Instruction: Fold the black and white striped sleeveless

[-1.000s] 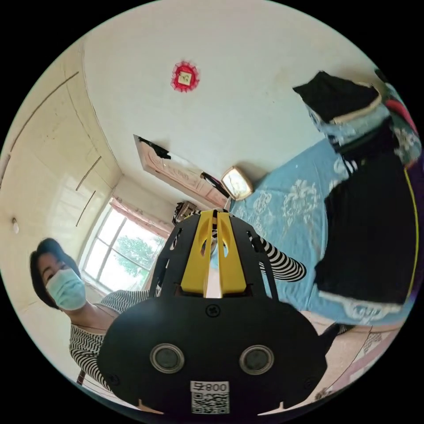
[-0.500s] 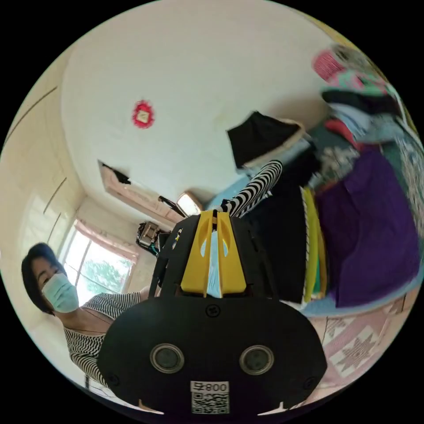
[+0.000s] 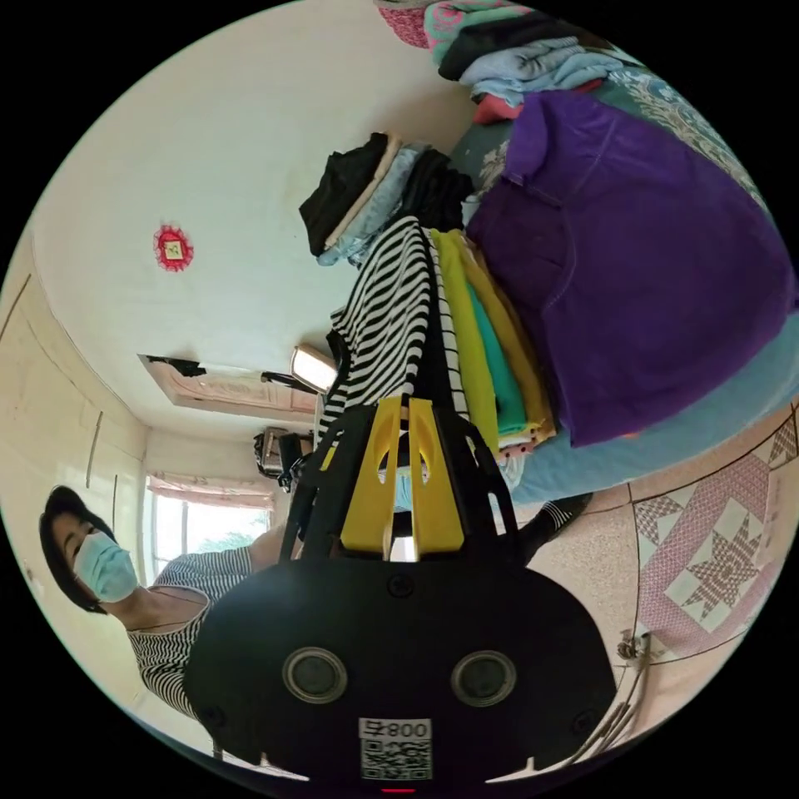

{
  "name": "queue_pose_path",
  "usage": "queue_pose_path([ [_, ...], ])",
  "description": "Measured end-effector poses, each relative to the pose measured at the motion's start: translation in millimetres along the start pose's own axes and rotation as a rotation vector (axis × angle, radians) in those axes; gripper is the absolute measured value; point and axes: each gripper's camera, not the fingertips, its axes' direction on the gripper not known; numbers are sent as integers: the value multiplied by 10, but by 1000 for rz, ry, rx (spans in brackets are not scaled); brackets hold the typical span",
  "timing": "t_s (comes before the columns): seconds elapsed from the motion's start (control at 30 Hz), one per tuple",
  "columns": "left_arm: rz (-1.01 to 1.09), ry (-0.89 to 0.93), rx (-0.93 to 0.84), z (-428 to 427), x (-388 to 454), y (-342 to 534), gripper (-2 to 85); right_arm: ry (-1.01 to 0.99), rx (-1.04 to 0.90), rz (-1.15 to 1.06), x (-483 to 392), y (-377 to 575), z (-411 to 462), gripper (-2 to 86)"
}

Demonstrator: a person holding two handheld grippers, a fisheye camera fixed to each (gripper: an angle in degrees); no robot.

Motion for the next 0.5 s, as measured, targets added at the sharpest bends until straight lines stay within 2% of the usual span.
queue_pose_path([
  [0.33, -9, 21, -43, 239, -1173, 159, 18, -127, 85, 74, 539, 330, 84, 10],
  [0.43, 14, 48, -40, 195, -1414, 254, 11, -122, 150, 65, 511, 462, -14, 4],
  [0.5, 65, 40, -18, 143, -1539, 272, 7, -79, 260, 47, 369, 602, -166, 2],
])
